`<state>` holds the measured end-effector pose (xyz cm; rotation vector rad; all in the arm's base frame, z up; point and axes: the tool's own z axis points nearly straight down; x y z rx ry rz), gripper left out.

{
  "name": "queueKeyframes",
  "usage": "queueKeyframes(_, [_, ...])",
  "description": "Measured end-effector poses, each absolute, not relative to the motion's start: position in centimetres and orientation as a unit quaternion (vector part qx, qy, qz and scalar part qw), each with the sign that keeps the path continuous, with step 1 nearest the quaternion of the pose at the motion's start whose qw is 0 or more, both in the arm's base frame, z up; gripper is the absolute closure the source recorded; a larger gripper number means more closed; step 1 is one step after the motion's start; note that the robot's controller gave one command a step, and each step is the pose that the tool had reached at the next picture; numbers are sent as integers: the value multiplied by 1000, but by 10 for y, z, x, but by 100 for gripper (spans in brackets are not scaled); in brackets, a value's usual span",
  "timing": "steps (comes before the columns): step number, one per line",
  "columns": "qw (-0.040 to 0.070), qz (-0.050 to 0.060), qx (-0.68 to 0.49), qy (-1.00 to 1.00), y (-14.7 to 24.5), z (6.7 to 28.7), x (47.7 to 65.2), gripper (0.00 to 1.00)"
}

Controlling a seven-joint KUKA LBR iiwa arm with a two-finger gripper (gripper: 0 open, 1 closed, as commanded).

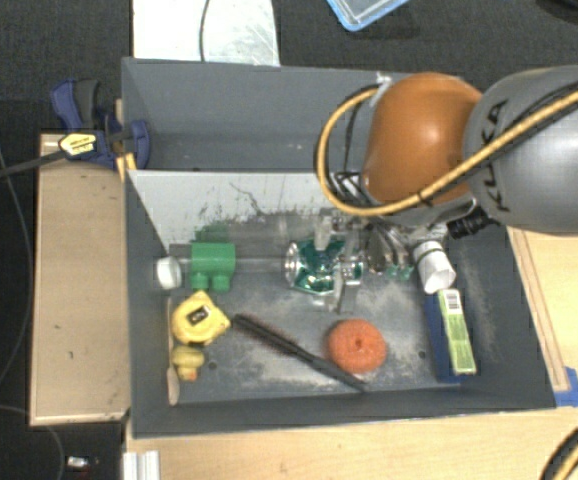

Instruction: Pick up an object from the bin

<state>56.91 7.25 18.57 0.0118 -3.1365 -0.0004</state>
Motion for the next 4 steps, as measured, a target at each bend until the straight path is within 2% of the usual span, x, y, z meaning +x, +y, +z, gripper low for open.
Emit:
queueKeyframes(1, [-2, -1, 2, -1000, 72, 190, 571, 0])
queueKeyframes(2, [-3, -1, -53, -999, 51, 123, 583, 0])
queueKeyframes(3, [-4, -1, -83, -997, 45, 130, 587, 0])
queueKeyframes(4, [-3, -1, -88, -996, 45, 115, 589, 0])
